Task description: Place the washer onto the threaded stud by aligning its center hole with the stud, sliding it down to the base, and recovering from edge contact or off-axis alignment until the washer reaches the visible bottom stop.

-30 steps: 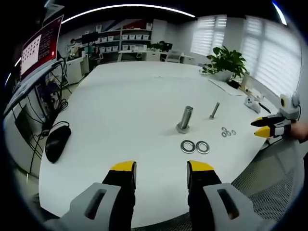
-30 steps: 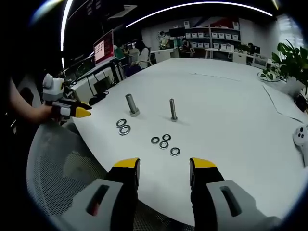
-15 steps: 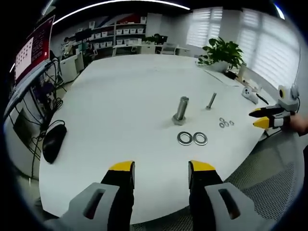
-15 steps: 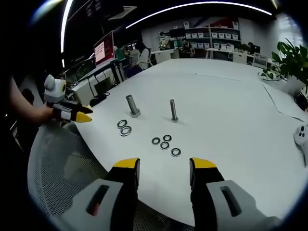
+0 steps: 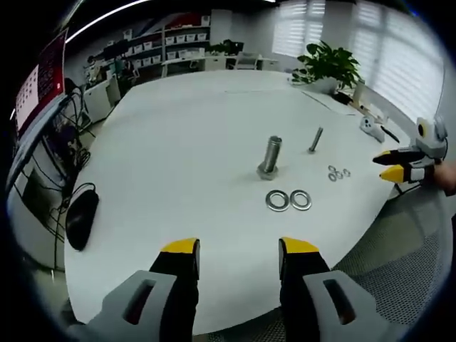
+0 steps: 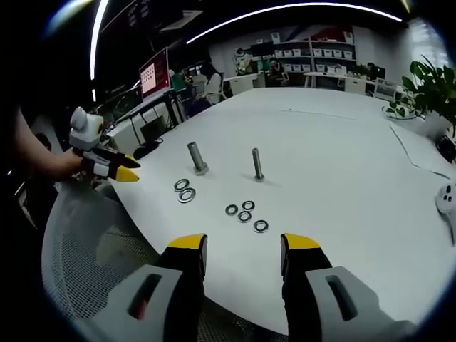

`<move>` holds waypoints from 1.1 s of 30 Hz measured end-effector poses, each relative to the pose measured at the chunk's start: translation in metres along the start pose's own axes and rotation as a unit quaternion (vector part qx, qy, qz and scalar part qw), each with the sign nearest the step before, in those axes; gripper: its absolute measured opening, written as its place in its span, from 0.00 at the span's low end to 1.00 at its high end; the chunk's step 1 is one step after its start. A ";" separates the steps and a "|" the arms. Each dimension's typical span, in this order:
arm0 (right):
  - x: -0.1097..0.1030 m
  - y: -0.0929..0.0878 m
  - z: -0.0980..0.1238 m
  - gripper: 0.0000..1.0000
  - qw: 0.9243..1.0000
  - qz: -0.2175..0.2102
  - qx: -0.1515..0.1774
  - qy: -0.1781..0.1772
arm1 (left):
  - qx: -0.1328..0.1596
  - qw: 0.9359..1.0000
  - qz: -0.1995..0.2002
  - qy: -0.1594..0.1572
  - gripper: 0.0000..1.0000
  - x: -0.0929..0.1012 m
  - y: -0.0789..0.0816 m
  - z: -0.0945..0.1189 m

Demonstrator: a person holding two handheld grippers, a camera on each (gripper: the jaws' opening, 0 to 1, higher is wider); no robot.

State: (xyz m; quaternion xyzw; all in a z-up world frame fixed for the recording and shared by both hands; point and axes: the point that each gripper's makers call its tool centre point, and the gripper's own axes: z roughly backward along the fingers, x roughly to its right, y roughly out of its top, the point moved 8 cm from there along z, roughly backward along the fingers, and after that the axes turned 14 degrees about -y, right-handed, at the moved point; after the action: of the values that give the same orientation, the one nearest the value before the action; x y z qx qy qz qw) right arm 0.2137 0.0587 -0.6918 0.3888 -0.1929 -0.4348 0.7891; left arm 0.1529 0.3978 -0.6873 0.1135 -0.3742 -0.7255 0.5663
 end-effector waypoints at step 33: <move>0.004 0.000 0.000 0.44 1.000 0.003 -0.009 0.001 | -0.151 0.975 -0.130 -0.094 0.39 0.025 0.047 -0.084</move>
State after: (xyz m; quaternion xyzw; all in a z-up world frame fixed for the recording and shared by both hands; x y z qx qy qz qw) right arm 0.2154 0.0553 -0.6920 0.3818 -0.1895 -0.4340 0.7937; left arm 0.2285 0.3367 -0.7076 0.0053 -0.2939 -0.8487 0.4396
